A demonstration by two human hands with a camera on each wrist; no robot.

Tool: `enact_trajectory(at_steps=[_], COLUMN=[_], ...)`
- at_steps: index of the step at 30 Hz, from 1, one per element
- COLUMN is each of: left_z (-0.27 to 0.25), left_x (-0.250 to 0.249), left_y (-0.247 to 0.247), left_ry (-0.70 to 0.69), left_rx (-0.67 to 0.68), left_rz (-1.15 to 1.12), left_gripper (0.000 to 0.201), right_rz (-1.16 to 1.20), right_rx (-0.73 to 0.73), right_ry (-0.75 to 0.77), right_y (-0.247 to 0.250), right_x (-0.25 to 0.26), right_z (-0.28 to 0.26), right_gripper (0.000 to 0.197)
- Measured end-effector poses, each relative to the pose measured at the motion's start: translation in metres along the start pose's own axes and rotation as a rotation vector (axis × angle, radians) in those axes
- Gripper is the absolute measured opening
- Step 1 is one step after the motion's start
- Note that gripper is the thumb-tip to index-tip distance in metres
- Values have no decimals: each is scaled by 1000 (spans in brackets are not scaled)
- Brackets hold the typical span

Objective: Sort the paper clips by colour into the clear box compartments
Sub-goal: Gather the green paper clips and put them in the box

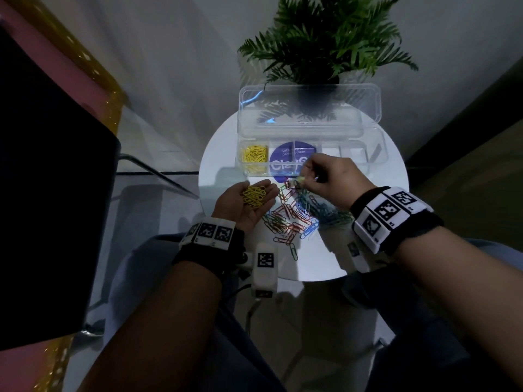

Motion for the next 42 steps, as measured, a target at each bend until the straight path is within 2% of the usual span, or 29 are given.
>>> enact_trajectory(at_steps=[5,10,12,16,18,21,28,31,34,36,39,42], left_z=[-1,-3,-3,-4,-7,-9,13,17,13,1,-16,-21], left_x=[5,2,2,-8,-21,-52,-107,-111,-112,-112,-106,-86], left_y=[-9,-22,-21,-21,-27,-36,-37,-42,-48,-55,-46,-13], left_ry=[3,-16,-8,-2,-24,-135,-370,-386,-436,-517,-599,-590], left_rx=[31,140,134,125,136,81,-249,-335,-368,-333,-283,-343], left_rz=[-66,-129,-161,-123,-104,-112,298,601,800,829,717,793], left_gripper=[37,29,31,45,57,51,30,41,55,42,26,20], right_rz=[90,9,13,-131,-291,-371,-299,-290,-274,-262,-257,-269], right_rx=[82,178,118,-127,-83,-10,-99,-98,-90,-103,-115,17], right_ry=[163,217,206,136,96,23,8,-3,-13,-13,15,24], right_y=[-22,-41,-35,-4,-5,-12,-6,-4,-4,-2,2,-9], right_x=[56,71,69,47,29,7,6,5,6,6,9,9], right_z=[10,12,13,15,16,16,20,21,21,18,8,-4], right_gripper=[8,16,17,20,27,32,22,21,21,21,18,15])
Point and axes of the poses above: each hand's wrist, its own z-axis towards the middle knuckle, its own y-axis out of the back of the hand, x = y × z, the point moved 9 cm from there along z, towards the middle knuckle, and after that the axes turned 6 degrees about y, right-handed, at the moved point
